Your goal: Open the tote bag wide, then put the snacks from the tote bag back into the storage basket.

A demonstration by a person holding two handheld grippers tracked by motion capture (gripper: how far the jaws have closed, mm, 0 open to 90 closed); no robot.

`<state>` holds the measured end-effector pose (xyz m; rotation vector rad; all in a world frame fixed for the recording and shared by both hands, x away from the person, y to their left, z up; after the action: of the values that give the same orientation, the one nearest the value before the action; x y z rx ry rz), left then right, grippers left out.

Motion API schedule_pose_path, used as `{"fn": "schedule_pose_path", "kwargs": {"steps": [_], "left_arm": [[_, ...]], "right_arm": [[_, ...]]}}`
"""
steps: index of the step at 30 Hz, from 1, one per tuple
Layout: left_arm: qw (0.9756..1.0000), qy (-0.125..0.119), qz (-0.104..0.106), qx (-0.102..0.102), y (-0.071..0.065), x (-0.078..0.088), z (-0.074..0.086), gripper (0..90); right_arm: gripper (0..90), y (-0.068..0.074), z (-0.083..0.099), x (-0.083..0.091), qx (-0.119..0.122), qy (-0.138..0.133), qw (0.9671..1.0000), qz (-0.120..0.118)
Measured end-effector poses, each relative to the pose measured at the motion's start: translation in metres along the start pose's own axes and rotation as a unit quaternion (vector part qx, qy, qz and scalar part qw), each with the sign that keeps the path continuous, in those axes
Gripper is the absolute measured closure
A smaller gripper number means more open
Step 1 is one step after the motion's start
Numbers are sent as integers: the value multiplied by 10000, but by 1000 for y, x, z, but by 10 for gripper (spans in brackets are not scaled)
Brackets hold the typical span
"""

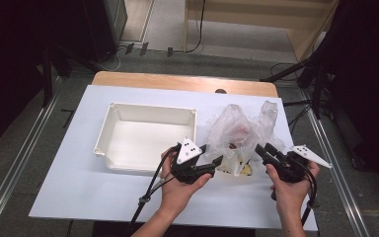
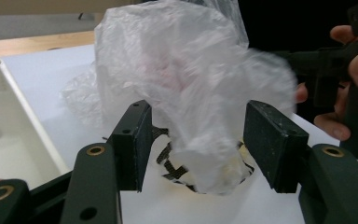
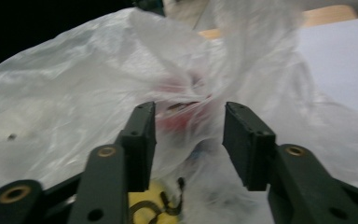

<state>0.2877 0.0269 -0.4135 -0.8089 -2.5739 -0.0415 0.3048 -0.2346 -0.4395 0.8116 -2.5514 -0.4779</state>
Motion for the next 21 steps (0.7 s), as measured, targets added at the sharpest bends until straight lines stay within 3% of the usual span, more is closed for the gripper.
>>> {"fn": "schedule_pose_path", "kwargs": {"steps": [4, 7, 9, 10, 14, 18, 21], "left_arm": [[10000, 2, -4, -95, -6, -1, -2, 442], [9994, 12, -309, -158, -4, -2, -2, 519], [9992, 37, -387, -66, 0, -3, -3, 598], [9993, 33, -385, -12, 3, -3, -4, 653], [9996, 26, -247, 167, 10, -1, -6, 764], [9993, -40, -212, 306, 13, 1, -8, 808], [9989, -62, -160, 429, 15, 2, -9, 825]], "right_arm": [[799, 11, 5, -7, 127, 214, 9988, -432], [817, 14, 6, -9, 209, 287, 9980, -515], [750, 14, 7, -9, 183, 237, 9984, -472], [664, 13, 6, -7, 206, 145, 9988, -429], [516, 12, 0, 6, 197, -172, 9994, -238], [458, 5, -1, 18, 166, -258, 9995, 73], [443, -3, 2, 20, -4, -242, 9993, 273]]}}
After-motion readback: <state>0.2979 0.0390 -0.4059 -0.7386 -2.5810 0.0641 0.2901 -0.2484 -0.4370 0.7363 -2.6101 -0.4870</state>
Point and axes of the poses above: each handheld gripper's, and its own axes: x roughly backward along the jaws, z roughly out of its underside, y roughly to its left, the point moved 3 cm from there along -x, roughly forward along the jaws, and after that the axes turned 13 degrees about -z, right-handed, at the moved point
